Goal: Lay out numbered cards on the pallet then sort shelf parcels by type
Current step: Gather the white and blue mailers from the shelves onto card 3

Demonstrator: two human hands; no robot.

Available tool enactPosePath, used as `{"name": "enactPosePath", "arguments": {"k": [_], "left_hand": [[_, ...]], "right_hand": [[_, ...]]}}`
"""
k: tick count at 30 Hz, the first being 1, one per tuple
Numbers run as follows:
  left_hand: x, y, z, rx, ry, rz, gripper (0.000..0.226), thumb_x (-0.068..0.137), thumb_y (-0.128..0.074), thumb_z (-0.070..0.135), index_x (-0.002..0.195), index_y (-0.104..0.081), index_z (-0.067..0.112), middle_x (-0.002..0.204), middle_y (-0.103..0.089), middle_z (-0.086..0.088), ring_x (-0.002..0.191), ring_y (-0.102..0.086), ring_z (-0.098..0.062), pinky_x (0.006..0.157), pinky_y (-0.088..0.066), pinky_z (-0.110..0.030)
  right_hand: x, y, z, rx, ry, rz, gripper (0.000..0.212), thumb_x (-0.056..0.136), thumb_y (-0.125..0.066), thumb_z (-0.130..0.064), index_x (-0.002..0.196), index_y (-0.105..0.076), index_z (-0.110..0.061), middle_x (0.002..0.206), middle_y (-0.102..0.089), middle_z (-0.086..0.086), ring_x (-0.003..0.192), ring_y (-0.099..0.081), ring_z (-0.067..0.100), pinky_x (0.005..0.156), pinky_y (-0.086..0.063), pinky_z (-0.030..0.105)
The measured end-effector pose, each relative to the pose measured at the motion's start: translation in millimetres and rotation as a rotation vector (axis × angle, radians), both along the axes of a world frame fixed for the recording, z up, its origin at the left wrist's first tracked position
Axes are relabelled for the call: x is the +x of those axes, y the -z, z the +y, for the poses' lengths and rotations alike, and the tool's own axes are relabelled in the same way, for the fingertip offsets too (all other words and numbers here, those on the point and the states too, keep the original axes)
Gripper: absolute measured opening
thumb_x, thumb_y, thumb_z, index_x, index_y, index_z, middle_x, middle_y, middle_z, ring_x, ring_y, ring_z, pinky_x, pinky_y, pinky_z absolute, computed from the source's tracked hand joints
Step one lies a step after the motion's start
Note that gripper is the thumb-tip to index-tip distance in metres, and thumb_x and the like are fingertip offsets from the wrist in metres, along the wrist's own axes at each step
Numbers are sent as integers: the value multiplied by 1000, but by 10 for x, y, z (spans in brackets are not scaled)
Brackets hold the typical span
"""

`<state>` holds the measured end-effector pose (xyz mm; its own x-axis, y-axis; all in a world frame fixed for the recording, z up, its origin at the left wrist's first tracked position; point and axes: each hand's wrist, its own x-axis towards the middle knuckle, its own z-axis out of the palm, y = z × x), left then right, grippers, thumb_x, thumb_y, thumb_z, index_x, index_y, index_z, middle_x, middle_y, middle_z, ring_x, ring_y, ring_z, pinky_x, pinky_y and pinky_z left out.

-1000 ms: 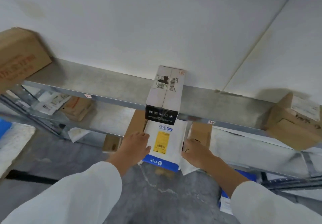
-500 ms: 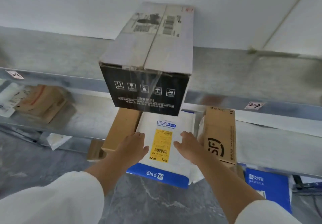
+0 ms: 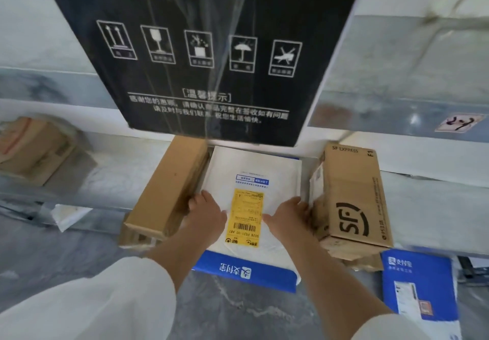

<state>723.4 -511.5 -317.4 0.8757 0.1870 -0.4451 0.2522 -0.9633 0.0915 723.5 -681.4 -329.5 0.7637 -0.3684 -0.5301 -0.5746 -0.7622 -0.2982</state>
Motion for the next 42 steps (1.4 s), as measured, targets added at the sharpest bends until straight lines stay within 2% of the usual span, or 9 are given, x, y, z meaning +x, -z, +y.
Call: {"name": "enactPosePath", "arguments": {"k": [5, 9, 14, 17, 22, 29, 34, 38, 42], "left_hand": [[109, -79, 57, -187, -181, -5, 33, 98, -41, 19, 119, -55, -3, 116, -56, -22, 108, -54, -37, 89, -47, -41], [114, -184, 168, -398, -338, -29, 34, 98, -43, 16, 116, -55, -10, 78, -49, -10, 91, -53, -35, 88, -46, -41], [84, -392, 175, -630, -448, -77, 16, 99, -42, 14, 110, -50, 7, 109, -56, -12, 90, -56, -22, 70, -45, -27], [-12, -561, 222, -742, -525, -62, 14, 101, -38, 18, 89, -45, 21, 98, -53, -8, 77, -47, -11, 61, -39, -19], [-234, -950, 393, -695, -491, -173, 7, 101, -39, 18, 105, -45, 18, 88, -49, -2, 72, -43, -7, 56, -31, -16], [-664, -1446, 698, -663, -553, -135, 30, 97, -50, 18, 125, -52, 7, 109, -60, -17, 93, -56, -26, 80, -45, -34], [-1116, -1816, 719, -814, -763, -191, 15, 97, -50, 11, 105, -60, 4, 93, -60, -10, 93, -55, -26, 85, -45, -35], [-1436, -2202, 606, -812, -785, -233, 24, 96, -47, 9, 113, -64, 7, 95, -58, -5, 94, -53, -22, 86, -42, -33], [-1748, -2550, 547, -865, -771, -258, 20, 94, -46, 7, 90, -64, 12, 84, -58, -2, 81, -54, -17, 65, -42, -20]], "right_hand": [[-27, 50, -27, 70, 136, -48, 74, 76, -73, -43, 127, -40, 0, 127, -47, 18, 111, -54, 31, 87, -53, 36], [-42, -73, -70, 109, 101, 17, 53, 79, -72, -40, 116, -51, -8, 127, -46, 15, 104, -57, 27, 72, -47, 27], [-108, -154, -93, 317, 237, -44, 61, 78, -75, -38, 122, -50, -4, 128, -44, 13, 109, -55, 29, 89, -51, 34], [-153, 50, -167, 457, 265, -63, 84, 57, -74, -62, 123, -48, -16, 126, -52, 9, 111, -54, 28, 92, -52, 46], [-387, -653, -71, 544, 237, 33, 91, 88, -61, -48, 152, -7, -12, 151, -30, 12, 134, -38, 32, 104, -38, 42], [-754, -1150, -54, 649, 245, -36, 49, 90, -64, -38, 125, -51, -8, 113, -61, 4, 90, -55, 18, 66, -44, 24], [-1010, -1653, -151, 674, 290, -83, 40, 90, -64, -32, 121, -58, -8, 105, -65, 5, 92, -61, 22, 76, -48, 30], [-1253, -2014, -218, 692, 295, -42, 42, 90, -64, -33, 123, -56, -9, 110, -65, 7, 99, -63, 26, 85, -53, 39], [-1522, -2359, -232, 719, 317, -23, 42, 89, -67, -30, 122, -57, -6, 108, -67, 10, 99, -65, 30, 92, -53, 46]]}}
